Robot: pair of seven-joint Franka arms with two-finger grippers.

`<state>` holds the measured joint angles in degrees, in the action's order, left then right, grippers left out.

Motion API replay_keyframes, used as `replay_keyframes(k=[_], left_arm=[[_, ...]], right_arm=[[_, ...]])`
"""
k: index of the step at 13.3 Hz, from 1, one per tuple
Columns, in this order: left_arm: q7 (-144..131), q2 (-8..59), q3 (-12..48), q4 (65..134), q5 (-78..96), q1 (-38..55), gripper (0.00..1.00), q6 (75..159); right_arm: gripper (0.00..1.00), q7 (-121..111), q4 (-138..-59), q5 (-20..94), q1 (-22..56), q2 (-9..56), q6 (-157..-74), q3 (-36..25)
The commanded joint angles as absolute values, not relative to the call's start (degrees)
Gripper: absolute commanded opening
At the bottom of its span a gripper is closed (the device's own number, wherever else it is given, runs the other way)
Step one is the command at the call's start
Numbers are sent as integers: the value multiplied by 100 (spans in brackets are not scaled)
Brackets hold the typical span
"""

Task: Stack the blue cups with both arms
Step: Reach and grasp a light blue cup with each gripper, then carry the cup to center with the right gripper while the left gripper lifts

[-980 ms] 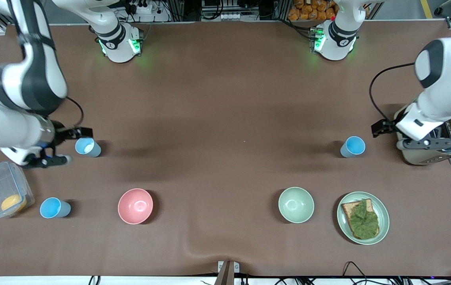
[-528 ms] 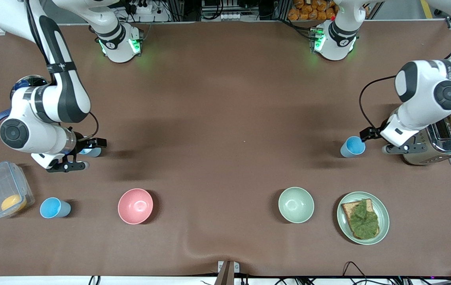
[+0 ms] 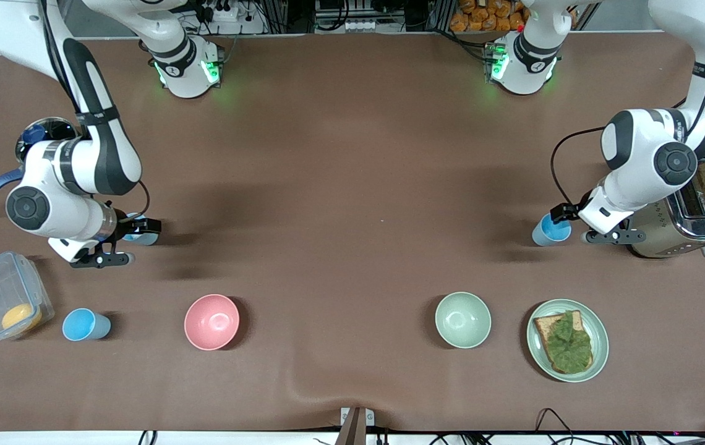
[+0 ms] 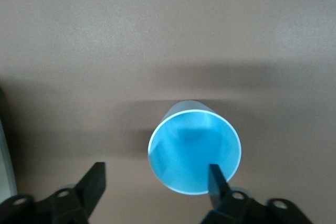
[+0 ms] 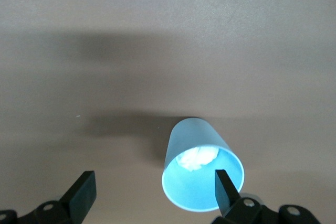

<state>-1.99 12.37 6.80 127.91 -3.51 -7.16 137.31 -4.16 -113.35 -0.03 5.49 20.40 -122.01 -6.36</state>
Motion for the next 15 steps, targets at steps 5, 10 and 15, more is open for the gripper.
replay_keyframes(k=[5, 10, 15], left_arm=[[-114, 1617, 729, 12814, -396, -791, 62, 14291], [-114, 1626, 738, 12806, -396, -782, 0, 14291], [-70, 1390, 747, 12771, -387, -817, 0, 14282]], right_arm=[[91, -562, -11347, -105, 448, 2311, -12278, -580], [50, -598, -11355, -105, 369, 2408, -12261, -571], [0, -589, -11233, -105, 369, 2522, -12270, -571]])
